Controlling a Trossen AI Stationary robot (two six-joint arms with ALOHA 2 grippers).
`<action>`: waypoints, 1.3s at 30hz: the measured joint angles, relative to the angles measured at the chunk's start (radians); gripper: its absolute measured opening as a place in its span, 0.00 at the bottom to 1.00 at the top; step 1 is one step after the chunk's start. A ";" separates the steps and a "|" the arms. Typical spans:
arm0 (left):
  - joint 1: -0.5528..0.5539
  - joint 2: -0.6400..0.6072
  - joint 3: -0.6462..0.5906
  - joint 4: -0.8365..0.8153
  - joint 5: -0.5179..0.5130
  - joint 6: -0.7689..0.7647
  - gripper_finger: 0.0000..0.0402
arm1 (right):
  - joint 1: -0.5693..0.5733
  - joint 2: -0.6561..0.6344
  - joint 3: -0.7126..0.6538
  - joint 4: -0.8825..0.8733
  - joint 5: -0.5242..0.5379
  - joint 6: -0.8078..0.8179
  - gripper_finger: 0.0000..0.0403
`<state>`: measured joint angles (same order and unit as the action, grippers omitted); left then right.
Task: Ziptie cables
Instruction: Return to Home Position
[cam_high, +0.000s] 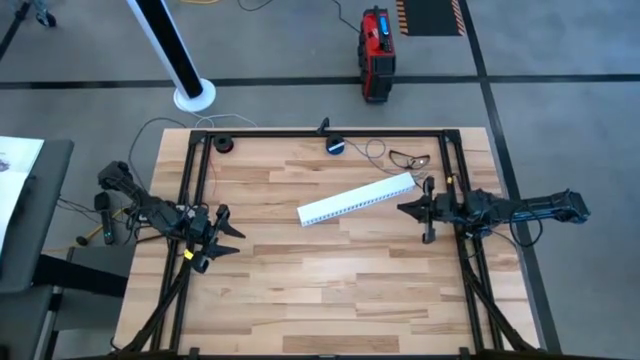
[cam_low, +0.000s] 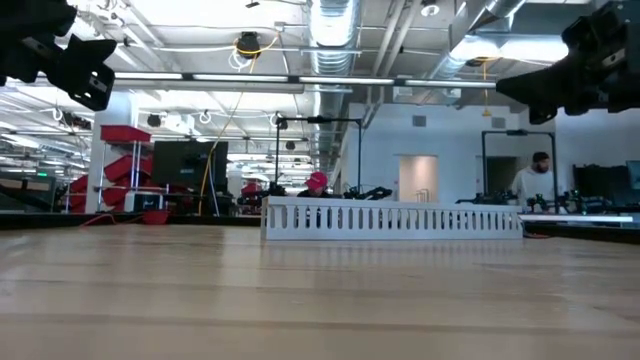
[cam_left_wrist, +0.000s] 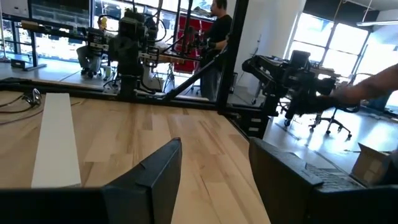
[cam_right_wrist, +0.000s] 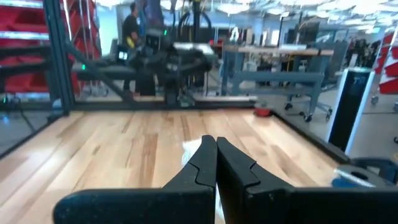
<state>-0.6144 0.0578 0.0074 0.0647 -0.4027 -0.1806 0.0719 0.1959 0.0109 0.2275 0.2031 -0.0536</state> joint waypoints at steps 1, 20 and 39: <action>0.000 0.000 0.000 0.000 0.000 0.000 0.45 | -0.001 0.000 0.000 -0.013 0.000 0.000 0.00; 0.000 0.000 -0.001 0.000 -0.001 0.000 0.45 | -0.002 0.000 0.002 -0.190 -0.002 0.000 0.00; 0.000 0.000 -0.001 0.000 -0.001 0.000 0.45 | -0.002 0.000 0.002 -0.191 -0.002 0.000 0.00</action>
<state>-0.6144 0.0578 0.0067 0.0647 -0.4034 -0.1802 0.0704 0.1960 0.0129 0.0360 0.2016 -0.0532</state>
